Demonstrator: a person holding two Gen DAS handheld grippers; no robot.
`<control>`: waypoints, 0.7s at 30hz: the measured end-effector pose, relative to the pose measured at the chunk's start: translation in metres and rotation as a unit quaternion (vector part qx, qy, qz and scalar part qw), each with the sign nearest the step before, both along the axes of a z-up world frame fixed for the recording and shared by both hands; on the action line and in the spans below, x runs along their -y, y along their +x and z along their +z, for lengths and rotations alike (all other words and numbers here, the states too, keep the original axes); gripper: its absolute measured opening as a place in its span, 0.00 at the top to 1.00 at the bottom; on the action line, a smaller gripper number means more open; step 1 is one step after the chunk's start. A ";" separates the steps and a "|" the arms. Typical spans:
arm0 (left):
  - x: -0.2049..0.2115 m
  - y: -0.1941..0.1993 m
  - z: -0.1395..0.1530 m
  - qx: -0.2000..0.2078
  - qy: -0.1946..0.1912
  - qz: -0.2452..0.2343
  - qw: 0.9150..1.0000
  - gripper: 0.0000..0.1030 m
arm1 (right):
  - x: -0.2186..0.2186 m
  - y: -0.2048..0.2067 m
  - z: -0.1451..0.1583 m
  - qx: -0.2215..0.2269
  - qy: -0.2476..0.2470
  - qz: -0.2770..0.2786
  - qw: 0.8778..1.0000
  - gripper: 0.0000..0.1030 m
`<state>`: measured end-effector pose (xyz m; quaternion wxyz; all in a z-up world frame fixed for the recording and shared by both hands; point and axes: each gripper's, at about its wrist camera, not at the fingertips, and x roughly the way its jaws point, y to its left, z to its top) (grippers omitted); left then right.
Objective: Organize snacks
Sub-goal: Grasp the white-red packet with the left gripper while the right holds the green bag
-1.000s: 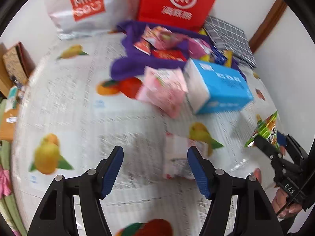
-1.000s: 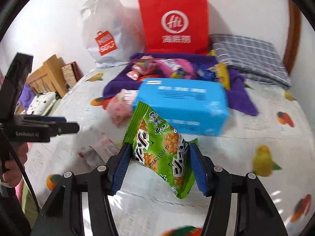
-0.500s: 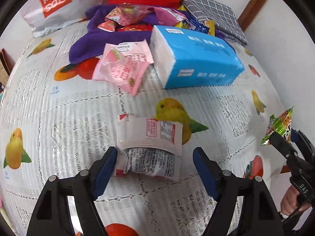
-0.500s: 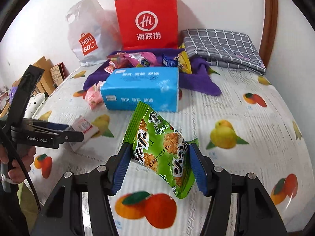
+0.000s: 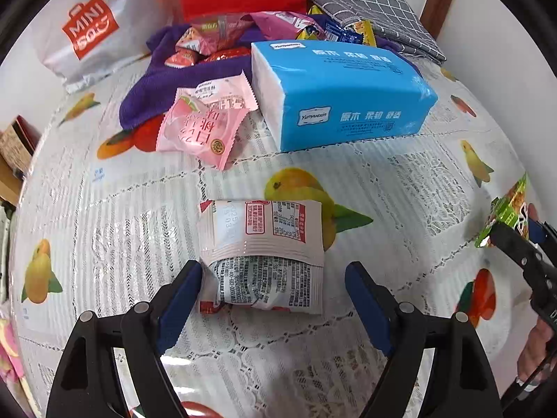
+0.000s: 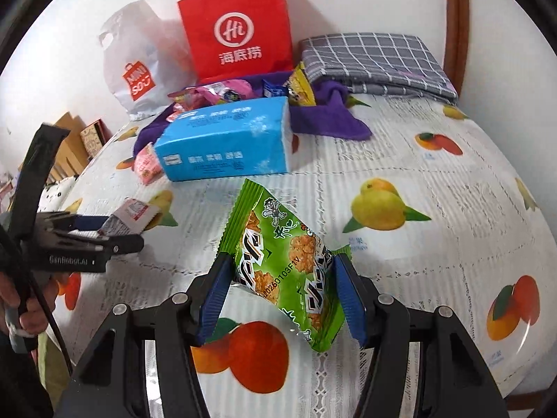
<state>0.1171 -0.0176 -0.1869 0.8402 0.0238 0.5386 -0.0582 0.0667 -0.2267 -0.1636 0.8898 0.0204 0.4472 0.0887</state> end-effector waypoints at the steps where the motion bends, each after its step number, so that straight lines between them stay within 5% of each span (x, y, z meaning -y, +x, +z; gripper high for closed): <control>1: 0.001 -0.001 0.000 0.004 0.003 0.002 1.000 0.21 | 0.002 0.001 -0.002 0.000 0.002 -0.002 1.000 0.43; 16: -0.009 -0.006 0.002 0.048 -0.008 0.027 0.998 0.36 | 0.003 0.013 -0.014 0.011 -0.010 -0.021 1.000 0.43; 21: -0.008 -0.005 0.004 0.053 -0.010 0.022 0.998 0.51 | 0.004 0.017 -0.015 0.019 -0.001 -0.020 1.000 0.43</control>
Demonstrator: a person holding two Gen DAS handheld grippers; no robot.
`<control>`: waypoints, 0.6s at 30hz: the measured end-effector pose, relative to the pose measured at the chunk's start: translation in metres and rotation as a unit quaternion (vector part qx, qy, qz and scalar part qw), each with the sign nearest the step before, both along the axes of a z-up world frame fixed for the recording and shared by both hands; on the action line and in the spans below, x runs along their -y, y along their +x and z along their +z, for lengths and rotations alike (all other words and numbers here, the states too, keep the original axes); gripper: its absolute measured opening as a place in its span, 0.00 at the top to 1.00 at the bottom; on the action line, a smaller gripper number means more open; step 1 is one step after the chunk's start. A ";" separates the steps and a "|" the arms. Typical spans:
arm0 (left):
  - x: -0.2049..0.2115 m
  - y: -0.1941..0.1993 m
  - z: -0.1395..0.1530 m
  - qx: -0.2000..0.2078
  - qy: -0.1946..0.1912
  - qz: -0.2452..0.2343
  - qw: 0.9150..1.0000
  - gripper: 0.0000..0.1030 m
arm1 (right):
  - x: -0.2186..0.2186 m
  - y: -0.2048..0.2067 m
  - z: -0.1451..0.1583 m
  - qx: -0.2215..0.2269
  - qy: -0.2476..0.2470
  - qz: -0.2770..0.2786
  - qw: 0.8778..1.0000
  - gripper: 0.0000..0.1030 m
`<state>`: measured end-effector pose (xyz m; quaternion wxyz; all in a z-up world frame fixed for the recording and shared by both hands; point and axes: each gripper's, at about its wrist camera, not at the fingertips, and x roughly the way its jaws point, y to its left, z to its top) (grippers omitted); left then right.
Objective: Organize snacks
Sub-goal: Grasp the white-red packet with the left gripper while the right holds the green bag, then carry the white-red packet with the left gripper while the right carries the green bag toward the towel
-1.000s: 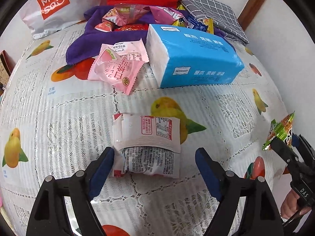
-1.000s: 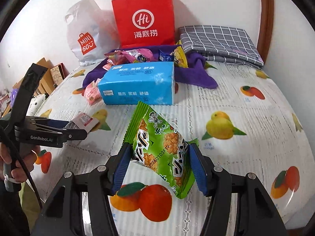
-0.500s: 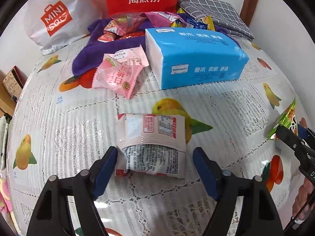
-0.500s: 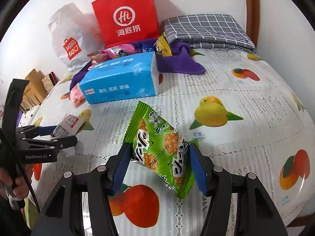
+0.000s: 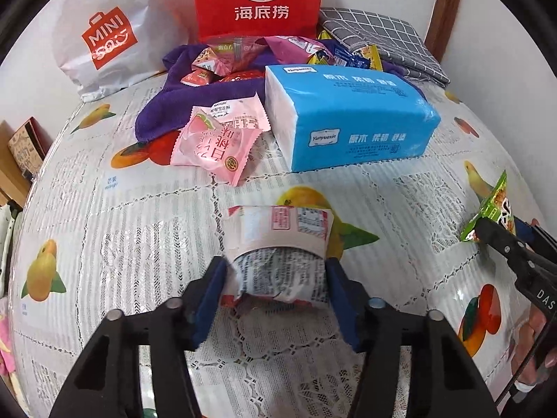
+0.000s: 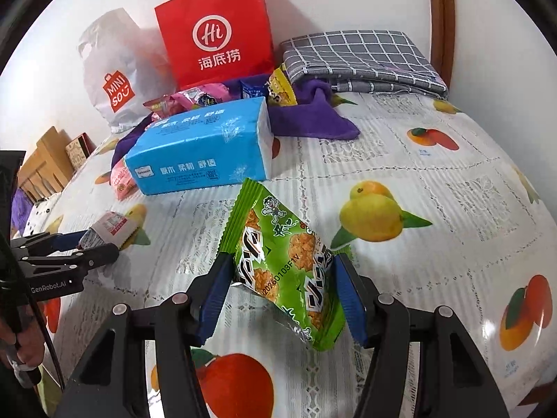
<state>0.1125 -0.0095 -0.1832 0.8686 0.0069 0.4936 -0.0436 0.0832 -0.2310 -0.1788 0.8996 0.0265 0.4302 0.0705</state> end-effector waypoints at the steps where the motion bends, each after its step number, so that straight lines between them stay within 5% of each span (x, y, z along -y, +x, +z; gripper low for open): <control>1: 0.000 0.000 0.000 0.000 -0.001 0.000 1.000 0.52 | -0.001 0.000 0.000 0.000 0.000 0.002 1.000 0.43; 6: -0.004 0.000 0.002 0.001 -0.016 -0.004 1.000 0.66 | -0.003 0.001 -0.001 0.001 -0.004 0.008 1.000 0.43; 18: -0.017 -0.010 0.013 0.001 -0.059 -0.010 0.998 0.68 | -0.008 -0.001 0.009 -0.003 -0.002 0.006 1.000 0.43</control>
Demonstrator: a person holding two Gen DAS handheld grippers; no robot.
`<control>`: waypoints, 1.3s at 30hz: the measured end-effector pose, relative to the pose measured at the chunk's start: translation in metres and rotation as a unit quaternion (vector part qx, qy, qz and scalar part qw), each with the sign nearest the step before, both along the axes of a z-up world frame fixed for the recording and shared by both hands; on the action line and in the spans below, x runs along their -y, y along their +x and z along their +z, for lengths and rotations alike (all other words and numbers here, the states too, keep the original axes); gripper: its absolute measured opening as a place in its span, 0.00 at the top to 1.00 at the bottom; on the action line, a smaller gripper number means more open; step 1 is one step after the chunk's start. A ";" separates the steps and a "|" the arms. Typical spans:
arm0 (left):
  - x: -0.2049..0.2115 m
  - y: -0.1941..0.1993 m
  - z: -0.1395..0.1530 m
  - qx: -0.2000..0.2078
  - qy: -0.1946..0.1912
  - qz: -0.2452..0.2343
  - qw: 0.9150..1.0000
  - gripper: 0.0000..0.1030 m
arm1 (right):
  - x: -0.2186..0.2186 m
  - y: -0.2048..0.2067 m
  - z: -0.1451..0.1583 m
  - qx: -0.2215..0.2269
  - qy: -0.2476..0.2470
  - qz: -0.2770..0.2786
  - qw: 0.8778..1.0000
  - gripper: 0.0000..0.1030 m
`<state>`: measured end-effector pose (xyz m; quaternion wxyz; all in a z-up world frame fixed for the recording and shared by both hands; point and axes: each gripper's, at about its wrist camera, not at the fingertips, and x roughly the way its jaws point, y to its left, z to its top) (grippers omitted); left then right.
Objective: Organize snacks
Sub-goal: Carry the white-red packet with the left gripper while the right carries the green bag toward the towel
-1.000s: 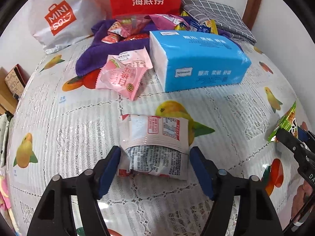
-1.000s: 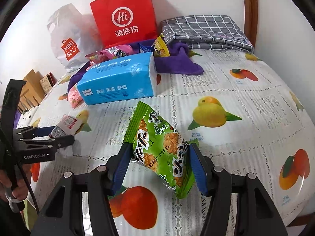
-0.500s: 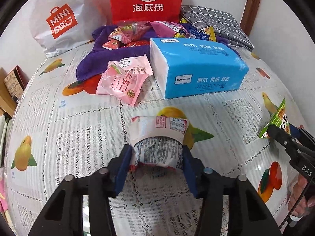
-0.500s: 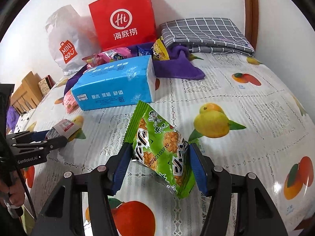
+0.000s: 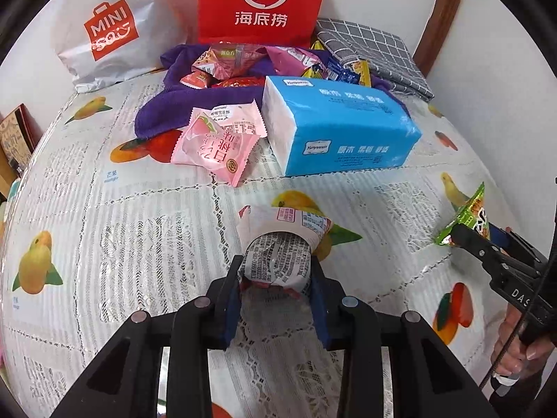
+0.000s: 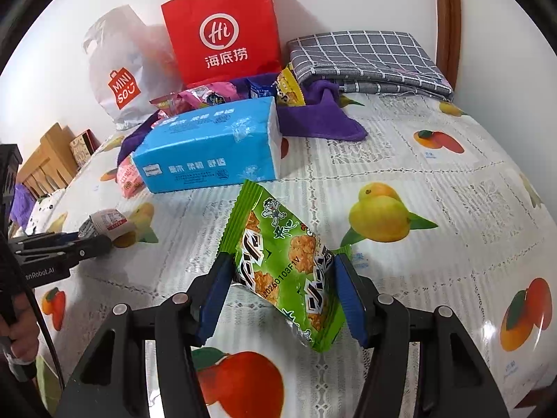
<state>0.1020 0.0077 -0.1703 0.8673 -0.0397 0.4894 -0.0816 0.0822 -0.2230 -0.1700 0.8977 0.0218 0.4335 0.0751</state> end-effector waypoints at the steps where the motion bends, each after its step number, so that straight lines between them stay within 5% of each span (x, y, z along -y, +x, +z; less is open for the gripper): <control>1: -0.001 -0.001 0.002 0.000 -0.002 0.000 1.000 0.68 | -0.002 -0.001 0.002 0.002 -0.002 0.000 1.000 0.43; 19: -0.011 -0.004 0.037 0.021 -0.007 0.009 1.000 0.68 | -0.018 0.001 0.041 0.012 0.002 0.024 1.000 0.43; 39: -0.007 0.041 0.094 0.046 -0.023 -0.010 0.999 0.68 | -0.031 0.045 0.113 0.049 0.024 0.012 0.998 0.43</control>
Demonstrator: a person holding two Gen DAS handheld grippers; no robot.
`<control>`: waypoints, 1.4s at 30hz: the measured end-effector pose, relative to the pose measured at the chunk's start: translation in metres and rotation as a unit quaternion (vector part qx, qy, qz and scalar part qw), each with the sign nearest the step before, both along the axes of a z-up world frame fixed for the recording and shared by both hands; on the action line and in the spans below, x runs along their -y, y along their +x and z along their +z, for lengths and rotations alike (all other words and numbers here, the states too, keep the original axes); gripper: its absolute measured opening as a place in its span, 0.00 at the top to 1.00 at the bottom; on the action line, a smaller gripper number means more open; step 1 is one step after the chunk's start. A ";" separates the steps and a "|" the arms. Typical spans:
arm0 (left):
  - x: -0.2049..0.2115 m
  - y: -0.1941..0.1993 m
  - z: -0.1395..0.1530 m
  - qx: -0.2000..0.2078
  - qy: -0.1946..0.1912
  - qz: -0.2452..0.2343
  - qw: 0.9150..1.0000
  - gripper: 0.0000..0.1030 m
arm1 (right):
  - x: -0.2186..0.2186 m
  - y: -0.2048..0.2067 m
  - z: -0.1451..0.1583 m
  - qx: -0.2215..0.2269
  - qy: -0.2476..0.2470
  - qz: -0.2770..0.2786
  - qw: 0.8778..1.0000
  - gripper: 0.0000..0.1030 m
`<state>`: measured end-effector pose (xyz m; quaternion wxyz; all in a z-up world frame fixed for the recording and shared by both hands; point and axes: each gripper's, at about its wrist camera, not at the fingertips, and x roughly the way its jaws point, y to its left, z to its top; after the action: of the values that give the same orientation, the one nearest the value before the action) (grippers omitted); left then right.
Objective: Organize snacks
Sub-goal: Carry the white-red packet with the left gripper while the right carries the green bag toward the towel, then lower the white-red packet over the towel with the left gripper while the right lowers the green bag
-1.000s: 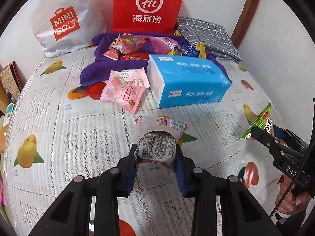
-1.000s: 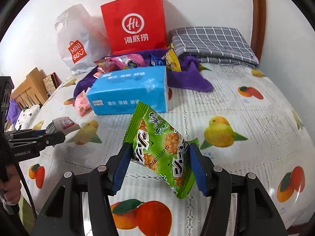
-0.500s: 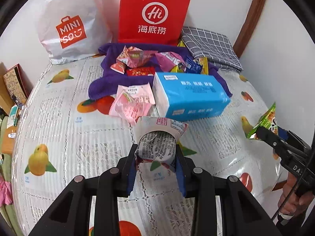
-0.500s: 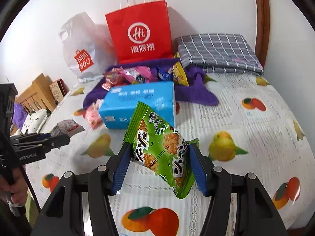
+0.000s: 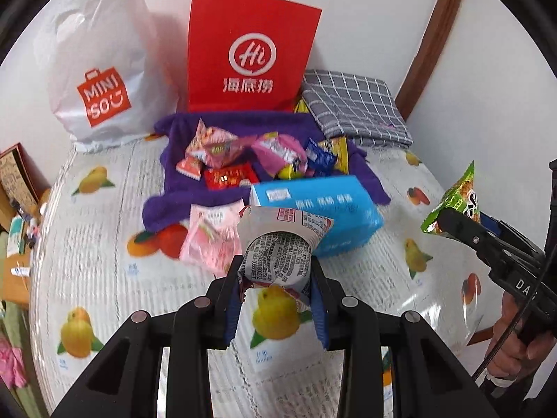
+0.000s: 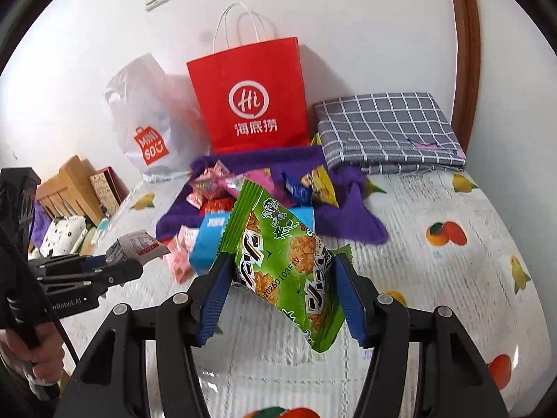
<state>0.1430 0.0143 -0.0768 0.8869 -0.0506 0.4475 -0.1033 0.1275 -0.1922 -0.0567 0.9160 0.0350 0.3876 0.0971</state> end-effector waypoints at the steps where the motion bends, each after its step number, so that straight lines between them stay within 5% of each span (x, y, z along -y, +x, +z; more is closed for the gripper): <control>1: 0.000 0.004 0.003 0.003 0.000 0.000 1.000 0.68 | 0.000 0.004 0.003 0.000 0.002 0.000 1.000 0.43; 16: -0.010 0.054 0.027 0.019 0.007 0.007 1.000 0.68 | -0.007 0.056 0.025 0.009 0.011 0.002 1.000 0.43; 42: -0.020 0.144 0.034 0.030 0.010 0.012 0.999 0.68 | -0.010 0.154 0.020 0.006 0.030 0.006 1.000 0.43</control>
<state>0.2874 0.0347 -0.0433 0.9014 -0.0442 0.4214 -0.0893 0.2817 -0.1819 -0.0365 0.9164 0.0600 0.3790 0.1143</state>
